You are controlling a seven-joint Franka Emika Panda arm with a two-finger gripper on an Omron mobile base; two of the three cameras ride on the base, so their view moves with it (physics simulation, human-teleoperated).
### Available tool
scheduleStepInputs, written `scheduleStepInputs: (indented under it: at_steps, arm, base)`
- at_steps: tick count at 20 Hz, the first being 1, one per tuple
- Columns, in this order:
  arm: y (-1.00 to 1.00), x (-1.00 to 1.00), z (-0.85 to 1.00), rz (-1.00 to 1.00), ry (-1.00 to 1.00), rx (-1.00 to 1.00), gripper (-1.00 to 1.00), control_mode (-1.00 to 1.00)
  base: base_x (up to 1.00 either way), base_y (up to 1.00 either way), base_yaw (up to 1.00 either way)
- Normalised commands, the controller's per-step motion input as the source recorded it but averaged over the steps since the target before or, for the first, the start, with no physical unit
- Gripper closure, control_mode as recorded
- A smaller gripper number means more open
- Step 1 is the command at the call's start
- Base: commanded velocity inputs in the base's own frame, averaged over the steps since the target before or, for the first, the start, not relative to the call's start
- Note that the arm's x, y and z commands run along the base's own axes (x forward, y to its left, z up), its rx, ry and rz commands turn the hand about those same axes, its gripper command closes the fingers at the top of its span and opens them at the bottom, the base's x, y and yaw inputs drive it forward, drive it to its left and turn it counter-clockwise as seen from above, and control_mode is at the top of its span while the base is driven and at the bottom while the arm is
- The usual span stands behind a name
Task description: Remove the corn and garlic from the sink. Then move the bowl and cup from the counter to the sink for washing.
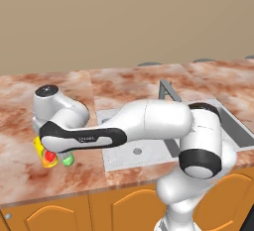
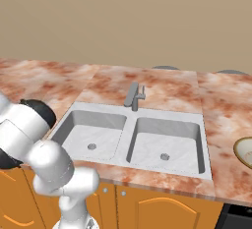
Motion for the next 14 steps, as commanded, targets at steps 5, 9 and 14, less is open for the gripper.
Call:
scheduleStepInputs:
  at_steps: [5,9,14]
  arm:
    - [-0.4,0.06,0.1,-0.19,0.07,0.03,1.0,-1.0]
    - [-0.41,0.08,0.06,-0.19,0.09,0.02,1.0,-1.0]
    - [-0.42,0.08,0.04,-0.17,0.07,0.02,1.0,-1.0]
  base:
    - [0.0,0.0,0.0]
    - [0.0,0.0,0.0]
    - [0.0,0.0,0.0]
